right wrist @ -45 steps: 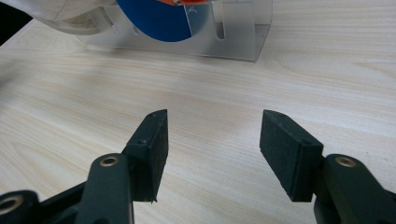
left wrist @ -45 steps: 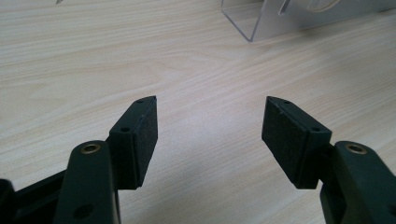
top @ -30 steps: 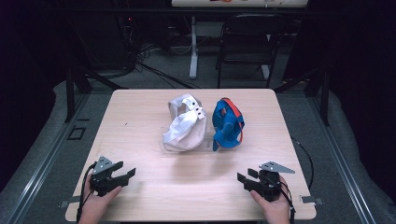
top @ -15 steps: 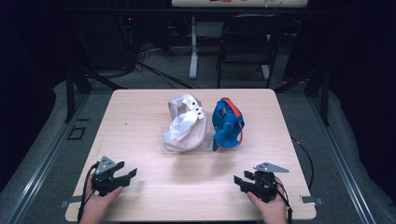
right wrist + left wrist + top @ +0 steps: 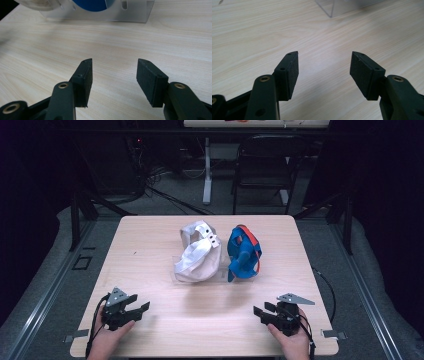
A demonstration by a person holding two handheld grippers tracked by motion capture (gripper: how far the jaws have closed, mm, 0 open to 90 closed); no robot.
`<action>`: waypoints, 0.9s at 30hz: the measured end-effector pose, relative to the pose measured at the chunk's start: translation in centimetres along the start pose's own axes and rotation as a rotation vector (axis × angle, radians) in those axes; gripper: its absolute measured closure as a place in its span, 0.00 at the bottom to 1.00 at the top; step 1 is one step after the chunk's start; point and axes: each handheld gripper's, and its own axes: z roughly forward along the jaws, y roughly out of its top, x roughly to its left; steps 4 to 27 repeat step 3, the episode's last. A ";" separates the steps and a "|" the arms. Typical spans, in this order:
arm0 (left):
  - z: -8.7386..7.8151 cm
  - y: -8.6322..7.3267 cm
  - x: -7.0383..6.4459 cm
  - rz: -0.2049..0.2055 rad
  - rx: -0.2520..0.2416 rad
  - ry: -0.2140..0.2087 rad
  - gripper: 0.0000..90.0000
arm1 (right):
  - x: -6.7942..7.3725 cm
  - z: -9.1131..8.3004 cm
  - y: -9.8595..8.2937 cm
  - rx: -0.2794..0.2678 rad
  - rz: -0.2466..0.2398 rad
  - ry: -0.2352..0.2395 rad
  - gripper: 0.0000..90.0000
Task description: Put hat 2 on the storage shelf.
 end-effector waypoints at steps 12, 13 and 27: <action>0.2 0.3 -0.7 0.015 -0.022 -0.024 0.45 | -0.4 -0.3 0.1 -0.013 0.025 0.004 0.52; 0.2 0.3 -0.7 0.015 -0.022 -0.024 0.45 | -0.4 -0.3 0.1 -0.013 0.025 0.004 0.52; 0.2 0.3 -0.7 0.015 -0.022 -0.024 0.45 | -0.4 -0.3 0.1 -0.013 0.025 0.004 0.52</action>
